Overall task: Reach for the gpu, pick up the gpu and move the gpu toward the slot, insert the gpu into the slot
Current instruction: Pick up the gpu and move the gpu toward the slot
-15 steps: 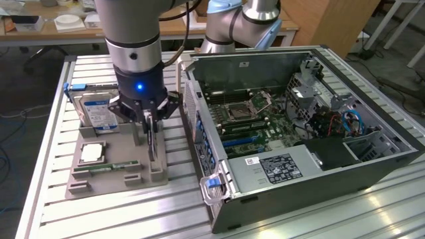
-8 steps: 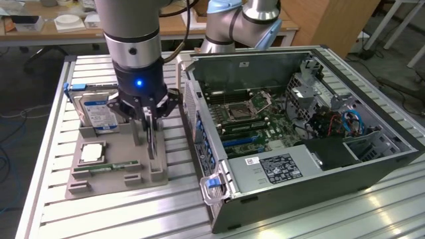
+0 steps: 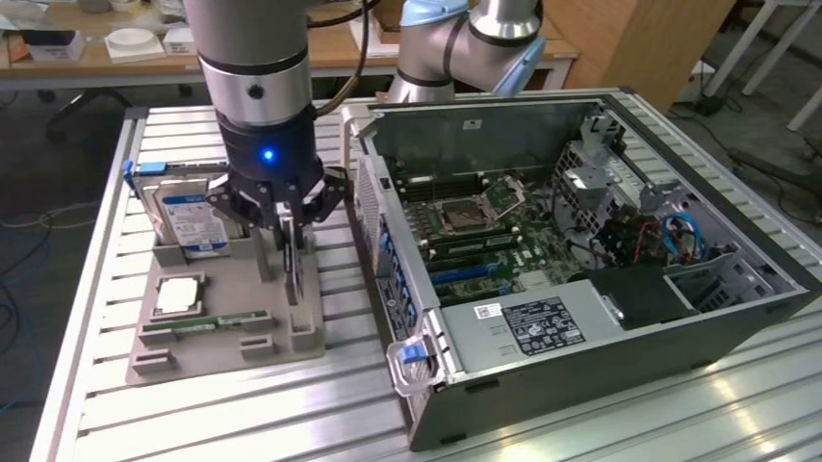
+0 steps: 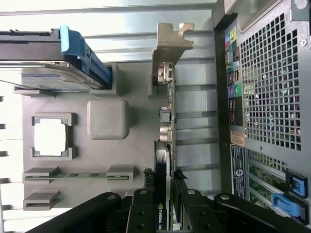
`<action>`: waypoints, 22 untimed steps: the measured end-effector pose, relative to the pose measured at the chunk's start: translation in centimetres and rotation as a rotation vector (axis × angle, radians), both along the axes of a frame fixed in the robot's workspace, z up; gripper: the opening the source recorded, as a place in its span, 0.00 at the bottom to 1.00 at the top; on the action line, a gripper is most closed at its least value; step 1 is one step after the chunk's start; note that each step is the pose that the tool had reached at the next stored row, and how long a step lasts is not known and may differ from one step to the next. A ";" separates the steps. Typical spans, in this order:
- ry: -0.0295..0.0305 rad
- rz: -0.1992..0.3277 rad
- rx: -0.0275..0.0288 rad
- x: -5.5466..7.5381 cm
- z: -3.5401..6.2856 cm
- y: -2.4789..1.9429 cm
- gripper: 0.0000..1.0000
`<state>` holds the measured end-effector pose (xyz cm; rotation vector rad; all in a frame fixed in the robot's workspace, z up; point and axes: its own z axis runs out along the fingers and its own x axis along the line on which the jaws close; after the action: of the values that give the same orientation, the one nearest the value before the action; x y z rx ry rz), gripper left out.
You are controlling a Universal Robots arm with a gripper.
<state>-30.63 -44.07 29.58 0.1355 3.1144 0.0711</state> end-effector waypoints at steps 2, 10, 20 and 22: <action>0.0000 0.000 0.0000 0.0 0.20 0.00 0.26; -0.0001 0.000 0.0000 0.0 0.91 0.00 0.26; -0.0001 0.000 0.0001 0.0 1.91 0.00 0.26; -0.0001 0.000 0.0000 0.0 2.04 0.00 0.26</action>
<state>-30.63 -44.07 31.62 0.1356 3.1143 0.0711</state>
